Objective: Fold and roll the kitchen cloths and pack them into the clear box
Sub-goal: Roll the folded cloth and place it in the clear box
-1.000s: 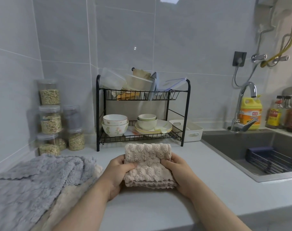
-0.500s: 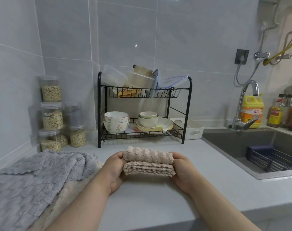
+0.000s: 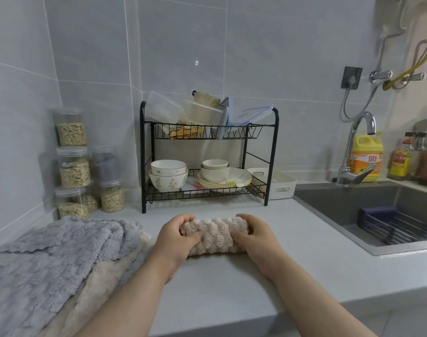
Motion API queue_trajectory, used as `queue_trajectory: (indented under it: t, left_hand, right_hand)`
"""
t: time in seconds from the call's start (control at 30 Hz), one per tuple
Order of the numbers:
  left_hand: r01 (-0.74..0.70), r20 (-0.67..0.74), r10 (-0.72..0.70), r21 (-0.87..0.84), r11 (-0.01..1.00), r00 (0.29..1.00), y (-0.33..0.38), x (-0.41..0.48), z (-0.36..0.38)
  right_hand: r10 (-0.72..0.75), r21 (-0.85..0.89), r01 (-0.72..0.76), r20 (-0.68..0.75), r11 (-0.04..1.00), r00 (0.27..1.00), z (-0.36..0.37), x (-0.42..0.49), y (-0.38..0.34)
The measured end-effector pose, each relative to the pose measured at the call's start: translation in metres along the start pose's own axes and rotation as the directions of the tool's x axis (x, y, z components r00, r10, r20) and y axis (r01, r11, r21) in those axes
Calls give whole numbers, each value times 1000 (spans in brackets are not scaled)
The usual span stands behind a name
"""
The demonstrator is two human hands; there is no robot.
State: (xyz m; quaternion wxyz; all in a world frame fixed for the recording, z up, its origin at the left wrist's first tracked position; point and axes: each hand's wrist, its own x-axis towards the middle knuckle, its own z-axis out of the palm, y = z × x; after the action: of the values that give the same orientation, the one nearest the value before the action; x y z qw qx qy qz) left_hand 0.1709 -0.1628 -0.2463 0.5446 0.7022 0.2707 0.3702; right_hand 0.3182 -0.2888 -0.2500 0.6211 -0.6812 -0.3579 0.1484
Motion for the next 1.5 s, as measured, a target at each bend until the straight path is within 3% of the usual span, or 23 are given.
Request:
queue_trajectory:
  t: [0.17, 0.33, 0.5, 0.7, 0.87, 1.03, 1.27, 1.5]
  left_hand:
    - [46, 233, -52, 32, 998, 971, 7, -8, 5]
    - [66, 61, -63, -39, 997, 996, -1, 2, 2]
    - [144, 57, -136, -190, 971, 989, 0, 7, -2]
    - [166, 89, -148, -266, 950, 985, -1, 9, 0]
    - [143, 3, -148, -263, 954, 989, -2, 12, 0]
    - [178, 26, -182, -374, 910, 983, 5, 11, 0]
    - [170, -18, -185, -320, 932, 982, 4, 9, 0]
    - [185, 6, -192, -297, 937, 981, 0, 6, 2]
  right_hand:
    - [51, -48, -46, 114, 998, 992, 1, -5, -6]
    - [-9, -153, 32, 152, 988, 988, 3, -6, -4]
    - [-12, 36, 11, 51, 999, 999, -2, -3, -3]
    - [40, 240, -51, 50, 969, 998, -2, 6, 5]
    - [36, 174, -40, 25, 984, 999, 1, 10, 8]
    - [69, 140, -67, -9, 988, 998, 0, 15, 9]
    - [70, 109, -82, 105, 991, 992, -2, 9, 5]
    - [79, 101, -88, 89, 991, 993, -8, 7, 10]
